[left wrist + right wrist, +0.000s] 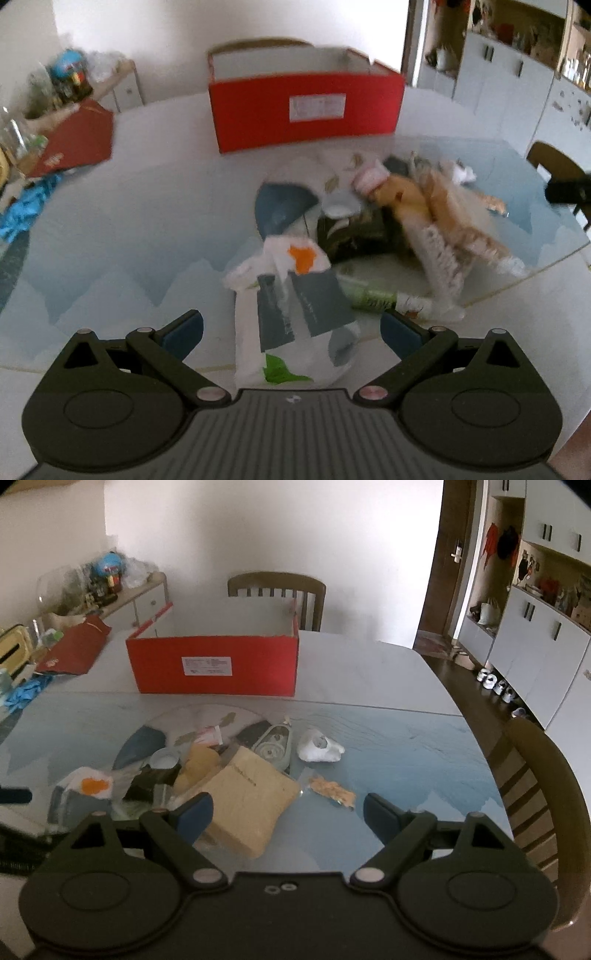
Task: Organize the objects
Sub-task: 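Reach the right tool toward the grain bag while the left tool reaches the white plastic bag, then grasp the grain bag with the right tool while the left tool grasps the white plastic bag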
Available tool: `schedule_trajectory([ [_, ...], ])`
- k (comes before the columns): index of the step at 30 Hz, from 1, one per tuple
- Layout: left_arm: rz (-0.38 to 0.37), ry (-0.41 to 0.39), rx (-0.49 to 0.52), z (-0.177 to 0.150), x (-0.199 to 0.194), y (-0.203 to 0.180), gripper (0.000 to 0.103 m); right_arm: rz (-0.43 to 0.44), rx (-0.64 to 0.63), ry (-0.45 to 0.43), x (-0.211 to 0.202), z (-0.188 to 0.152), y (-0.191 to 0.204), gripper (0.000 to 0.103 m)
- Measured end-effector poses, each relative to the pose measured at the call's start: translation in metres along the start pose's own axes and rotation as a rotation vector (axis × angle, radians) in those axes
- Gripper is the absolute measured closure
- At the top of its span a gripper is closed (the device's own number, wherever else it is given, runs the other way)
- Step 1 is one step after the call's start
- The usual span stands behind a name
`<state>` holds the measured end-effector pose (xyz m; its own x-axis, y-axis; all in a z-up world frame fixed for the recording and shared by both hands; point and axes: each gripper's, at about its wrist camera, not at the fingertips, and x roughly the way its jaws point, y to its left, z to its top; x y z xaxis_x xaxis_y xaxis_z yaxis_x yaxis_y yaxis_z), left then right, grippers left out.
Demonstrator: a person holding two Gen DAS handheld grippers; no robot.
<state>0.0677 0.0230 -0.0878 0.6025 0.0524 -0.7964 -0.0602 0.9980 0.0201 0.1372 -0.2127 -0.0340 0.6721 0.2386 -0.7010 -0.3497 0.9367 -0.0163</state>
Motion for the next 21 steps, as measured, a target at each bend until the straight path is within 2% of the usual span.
schedule_trajectory([
  [3, 0.002, 0.025, 0.024, -0.001, 0.009, 0.002, 0.001, 0.007, 0.024, 0.022, 0.018, 0.009, 0.006, 0.015],
  [11, -0.044, 0.098, -0.001, 0.000, 0.031, 0.013, 0.001, 0.056, 0.116, 0.130, 0.069, 0.024, 0.019, 0.015],
  [16, -0.065, 0.123, -0.010, -0.001, 0.040, 0.017, 0.001, 0.045, 0.206, 0.191, 0.092, 0.020, 0.010, 0.015],
  [21, -0.083, 0.145, -0.006, -0.003, 0.046, 0.018, 0.001, 0.074, 0.315, 0.244, 0.106, 0.013, -0.001, 0.015],
])
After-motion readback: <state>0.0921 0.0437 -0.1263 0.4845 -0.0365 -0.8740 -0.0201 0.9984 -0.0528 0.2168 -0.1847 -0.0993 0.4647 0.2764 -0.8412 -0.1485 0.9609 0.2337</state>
